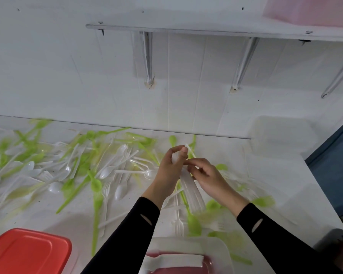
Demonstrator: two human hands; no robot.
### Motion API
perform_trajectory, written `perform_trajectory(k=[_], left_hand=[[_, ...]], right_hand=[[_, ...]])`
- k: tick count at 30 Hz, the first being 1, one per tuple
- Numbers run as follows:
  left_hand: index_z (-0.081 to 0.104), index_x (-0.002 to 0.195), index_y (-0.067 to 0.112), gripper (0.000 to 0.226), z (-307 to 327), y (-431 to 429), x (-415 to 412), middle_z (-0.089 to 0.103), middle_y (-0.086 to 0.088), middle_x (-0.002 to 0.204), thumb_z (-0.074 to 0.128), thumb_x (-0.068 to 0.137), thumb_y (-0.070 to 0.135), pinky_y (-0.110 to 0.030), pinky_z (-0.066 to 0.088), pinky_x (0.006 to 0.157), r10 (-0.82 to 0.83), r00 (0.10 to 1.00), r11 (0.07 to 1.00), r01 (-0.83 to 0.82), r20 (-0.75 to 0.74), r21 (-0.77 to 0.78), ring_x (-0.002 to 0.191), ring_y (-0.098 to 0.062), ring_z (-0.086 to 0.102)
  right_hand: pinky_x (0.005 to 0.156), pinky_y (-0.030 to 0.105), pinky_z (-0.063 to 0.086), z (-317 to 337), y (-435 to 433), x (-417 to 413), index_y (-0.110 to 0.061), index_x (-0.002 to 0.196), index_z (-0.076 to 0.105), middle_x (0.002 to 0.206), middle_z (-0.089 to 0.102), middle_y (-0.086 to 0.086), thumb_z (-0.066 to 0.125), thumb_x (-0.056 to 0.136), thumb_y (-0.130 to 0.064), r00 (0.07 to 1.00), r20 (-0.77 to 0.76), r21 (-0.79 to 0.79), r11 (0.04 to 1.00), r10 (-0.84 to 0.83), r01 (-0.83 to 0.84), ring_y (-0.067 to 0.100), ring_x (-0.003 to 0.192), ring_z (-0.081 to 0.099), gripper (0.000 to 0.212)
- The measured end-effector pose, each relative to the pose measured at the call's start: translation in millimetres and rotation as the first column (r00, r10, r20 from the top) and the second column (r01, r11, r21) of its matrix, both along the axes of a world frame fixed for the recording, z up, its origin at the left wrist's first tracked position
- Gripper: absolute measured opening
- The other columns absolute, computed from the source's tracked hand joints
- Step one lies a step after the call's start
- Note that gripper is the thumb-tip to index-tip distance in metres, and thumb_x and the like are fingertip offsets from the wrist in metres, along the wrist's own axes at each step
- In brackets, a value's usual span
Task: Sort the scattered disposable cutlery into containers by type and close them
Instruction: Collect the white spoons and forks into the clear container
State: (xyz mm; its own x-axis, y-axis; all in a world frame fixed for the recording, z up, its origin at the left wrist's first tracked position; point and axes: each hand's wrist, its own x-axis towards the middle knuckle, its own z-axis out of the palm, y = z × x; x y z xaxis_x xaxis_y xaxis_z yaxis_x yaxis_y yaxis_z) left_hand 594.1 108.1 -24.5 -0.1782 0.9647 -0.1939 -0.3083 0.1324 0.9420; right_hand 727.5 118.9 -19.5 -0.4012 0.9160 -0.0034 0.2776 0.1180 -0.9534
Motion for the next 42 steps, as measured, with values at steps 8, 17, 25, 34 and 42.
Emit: perform_trajectory(k=[8,17,25,34,42], left_hand=[[0.061,0.087,0.021,0.032,4,2,2,0.067,-0.004,0.081,0.075,0.080,0.049,-0.042,0.056,0.078,0.210,0.966,0.976,-0.198,-0.150,0.091,0.083,-0.030,0.070],[0.060,0.114,0.009,0.030,-13,25,-52,0.067,-0.009,0.111,0.045,0.103,0.032,-0.031,0.043,0.088,-0.101,0.718,0.986,-0.022,-0.688,-0.168,0.106,-0.026,0.061],[0.065,0.113,0.013,0.030,-49,16,-131,0.057,-0.008,0.113,0.052,0.091,-0.003,-0.030,0.046,0.085,-0.285,0.066,0.956,0.097,-0.956,-0.279,0.101,-0.024,0.061],[0.053,0.134,0.021,0.042,-55,8,-145,0.050,-0.001,0.127,0.055,0.095,0.007,-0.032,0.048,0.081,-0.219,-0.223,0.939,0.215,-0.950,-0.267,0.117,-0.019,0.051],[0.069,0.104,0.011,0.018,-57,9,-151,0.070,-0.004,0.095,0.070,0.086,0.007,-0.035,0.049,0.075,-0.044,-0.265,0.901,0.406,-0.963,-0.153,0.092,-0.027,0.062]], right_hand=[[0.088,0.036,0.056,11,-9,-3,-0.041,0.132,0.051,0.123,0.064,-0.010,0.061,0.097,-0.018,0.970,-0.121,-0.179,0.956,0.212,-0.232,0.018,0.102,0.069,0.043],[0.047,0.027,0.038,1,2,7,-0.036,0.131,0.048,0.079,0.062,0.001,0.050,0.099,-0.012,0.999,-0.008,-0.259,0.965,0.050,-0.050,0.016,0.051,0.043,0.040],[0.044,0.026,0.034,-3,6,10,-0.042,0.120,0.052,0.069,0.057,-0.002,0.059,0.096,-0.025,0.999,-0.020,-0.251,0.967,0.036,-0.040,0.014,0.050,0.040,0.030],[0.046,0.028,0.041,-4,6,12,-0.037,0.126,0.050,0.073,0.064,-0.002,0.056,0.097,-0.022,0.998,0.049,-0.187,0.982,0.029,-0.020,0.014,0.050,0.043,0.033],[0.048,0.027,0.042,-9,10,15,-0.032,0.132,0.050,0.077,0.065,-0.001,0.058,0.096,-0.025,0.996,0.088,-0.148,0.989,0.014,0.000,0.014,0.052,0.048,0.038]])
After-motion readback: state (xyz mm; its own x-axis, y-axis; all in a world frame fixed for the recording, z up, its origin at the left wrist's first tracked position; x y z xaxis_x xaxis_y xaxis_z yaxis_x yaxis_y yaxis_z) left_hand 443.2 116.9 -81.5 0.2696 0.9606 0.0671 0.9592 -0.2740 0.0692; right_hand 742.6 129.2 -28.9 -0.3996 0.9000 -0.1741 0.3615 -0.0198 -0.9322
